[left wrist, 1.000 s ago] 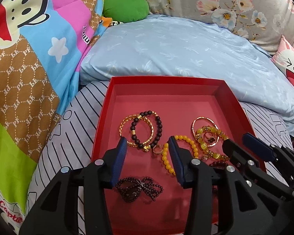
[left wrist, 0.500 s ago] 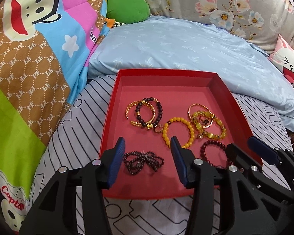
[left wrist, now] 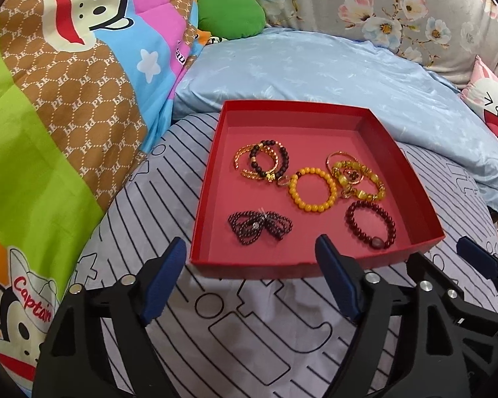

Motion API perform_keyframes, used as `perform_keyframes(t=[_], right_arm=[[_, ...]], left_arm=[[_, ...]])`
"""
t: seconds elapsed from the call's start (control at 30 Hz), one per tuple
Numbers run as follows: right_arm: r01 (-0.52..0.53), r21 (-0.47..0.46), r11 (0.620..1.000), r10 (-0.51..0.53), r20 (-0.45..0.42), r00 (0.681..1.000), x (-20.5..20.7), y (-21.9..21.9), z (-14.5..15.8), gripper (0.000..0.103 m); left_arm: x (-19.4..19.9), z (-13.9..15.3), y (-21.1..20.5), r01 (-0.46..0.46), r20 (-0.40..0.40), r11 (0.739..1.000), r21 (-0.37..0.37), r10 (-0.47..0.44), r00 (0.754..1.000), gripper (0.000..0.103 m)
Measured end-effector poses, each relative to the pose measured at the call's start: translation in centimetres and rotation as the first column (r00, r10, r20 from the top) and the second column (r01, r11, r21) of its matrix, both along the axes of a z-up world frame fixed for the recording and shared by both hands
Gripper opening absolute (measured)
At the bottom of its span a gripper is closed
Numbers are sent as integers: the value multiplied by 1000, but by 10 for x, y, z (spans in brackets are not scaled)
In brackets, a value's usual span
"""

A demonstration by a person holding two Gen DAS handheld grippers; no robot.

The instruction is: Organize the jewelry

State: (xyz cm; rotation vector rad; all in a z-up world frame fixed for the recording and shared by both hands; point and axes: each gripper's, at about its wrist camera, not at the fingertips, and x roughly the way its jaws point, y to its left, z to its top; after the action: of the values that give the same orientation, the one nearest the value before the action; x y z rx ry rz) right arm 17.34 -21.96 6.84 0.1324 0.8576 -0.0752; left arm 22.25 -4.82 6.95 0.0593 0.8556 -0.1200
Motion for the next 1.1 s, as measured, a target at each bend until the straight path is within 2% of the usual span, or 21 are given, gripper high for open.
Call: perform_keyframes(t=[0.17,0.37,0.5,0.83,1.1], right_arm=[[-2,-6,1000,2,-4,1000,-11,1,-1,83],[-4,-29,1000,4,8,1000,-21,5,1,85],[13,-41,999,-13,14,1000,-25,3,0,98],[4,-3,1000,-4,7,1000,-29,2,-2,97],[9,-12,1000,-9,18,1000,-30,4,-1,97]], left_arm=[[-11,-2,6,-30,2,1000,10,30,1000,90],[-18,-5,10,-44,-9,999,12,44,999,92],[-22,-6,11,-50,-14,999,15,50,999,92],[-28,-8,14,-60,-22,998,7,60,998,93],[-31,-9,15,-71,-24,997,3,71,997,93]])
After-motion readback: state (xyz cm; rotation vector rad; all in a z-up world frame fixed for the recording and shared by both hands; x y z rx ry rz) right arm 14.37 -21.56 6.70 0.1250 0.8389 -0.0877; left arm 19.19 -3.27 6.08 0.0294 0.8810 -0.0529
